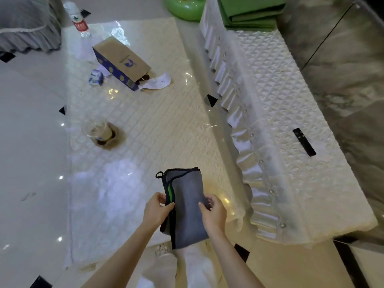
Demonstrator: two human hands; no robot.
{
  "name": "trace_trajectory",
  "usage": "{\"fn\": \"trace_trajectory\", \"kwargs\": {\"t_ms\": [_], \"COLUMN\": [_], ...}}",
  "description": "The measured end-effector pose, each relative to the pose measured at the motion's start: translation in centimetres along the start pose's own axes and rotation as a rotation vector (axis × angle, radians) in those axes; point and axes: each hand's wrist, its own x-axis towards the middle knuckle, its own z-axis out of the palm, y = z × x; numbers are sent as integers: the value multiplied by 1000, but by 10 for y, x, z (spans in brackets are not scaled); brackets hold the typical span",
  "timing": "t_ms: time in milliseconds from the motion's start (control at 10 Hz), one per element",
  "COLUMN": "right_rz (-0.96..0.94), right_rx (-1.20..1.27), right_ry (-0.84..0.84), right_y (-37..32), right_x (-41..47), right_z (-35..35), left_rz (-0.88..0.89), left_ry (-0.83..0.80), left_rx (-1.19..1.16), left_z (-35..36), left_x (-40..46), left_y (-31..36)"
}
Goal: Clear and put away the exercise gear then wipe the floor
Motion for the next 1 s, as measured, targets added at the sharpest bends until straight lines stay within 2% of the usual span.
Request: {"fn": "trace_trajectory", "kwargs": {"t_ms": [200,300,500,700,900,1000], "right_rz": [18,34,48,41,97,115], "right_rx": [-88,-91,-145,-276,-341,-372], "right_ry": [-12,-24,-31,-4,-134,-139], "right_y": [39,62,111,132,123,106], "right_x": [80,112,146,159,155,135], "right_z": [22,35,59,57,36,17], "left_rz": [-186,-198,-308,-286,-264,-234], "left_ry": [48,66,-34,80,3,14], "left_rx": [-58,-45,-159,-76,83,110], "left_z": [54,75,105,111,90,71], "left_x": [67,94,128,123,106,88], "left_y": [-21,-35,-73,-95,-109,-107]}}
